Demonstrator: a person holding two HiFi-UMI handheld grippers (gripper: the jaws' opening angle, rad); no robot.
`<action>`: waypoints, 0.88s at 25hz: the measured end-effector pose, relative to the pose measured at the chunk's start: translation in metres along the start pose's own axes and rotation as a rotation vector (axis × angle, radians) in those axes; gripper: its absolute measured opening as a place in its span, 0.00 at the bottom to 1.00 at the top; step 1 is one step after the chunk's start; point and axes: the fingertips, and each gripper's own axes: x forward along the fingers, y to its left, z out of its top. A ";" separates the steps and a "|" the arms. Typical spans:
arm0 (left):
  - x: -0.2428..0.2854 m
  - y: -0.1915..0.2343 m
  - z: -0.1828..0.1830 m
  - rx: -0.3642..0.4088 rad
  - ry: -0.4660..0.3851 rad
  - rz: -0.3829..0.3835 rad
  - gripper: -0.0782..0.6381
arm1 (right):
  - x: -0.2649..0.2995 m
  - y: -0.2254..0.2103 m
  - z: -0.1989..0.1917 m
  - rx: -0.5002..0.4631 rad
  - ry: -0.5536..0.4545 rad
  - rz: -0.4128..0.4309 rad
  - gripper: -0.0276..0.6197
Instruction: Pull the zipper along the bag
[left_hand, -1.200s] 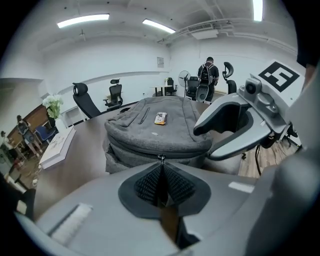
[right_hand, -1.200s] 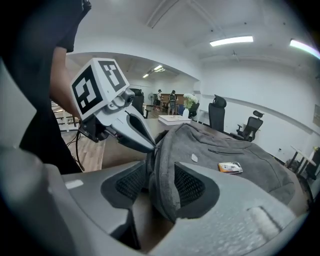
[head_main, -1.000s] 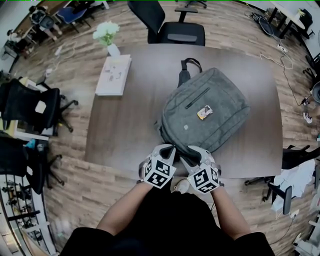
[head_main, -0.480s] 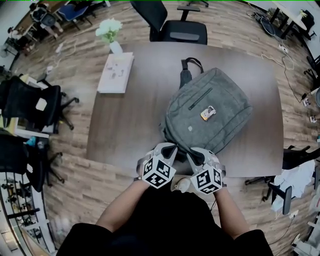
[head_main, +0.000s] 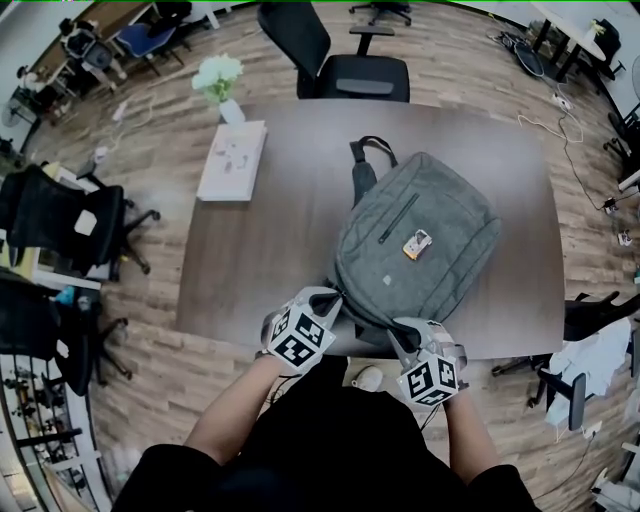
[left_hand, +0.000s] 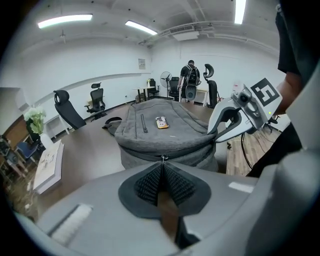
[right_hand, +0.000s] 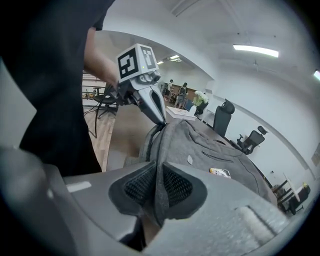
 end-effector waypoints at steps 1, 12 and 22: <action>0.001 0.000 0.001 0.006 0.004 -0.014 0.15 | -0.004 0.001 -0.004 -0.012 0.001 0.008 0.11; 0.029 0.013 0.009 0.025 -0.007 -0.053 0.15 | -0.033 -0.005 -0.046 -0.030 0.020 0.104 0.12; 0.057 0.019 0.010 0.023 -0.008 -0.077 0.15 | -0.052 -0.012 -0.079 -0.036 0.085 0.099 0.12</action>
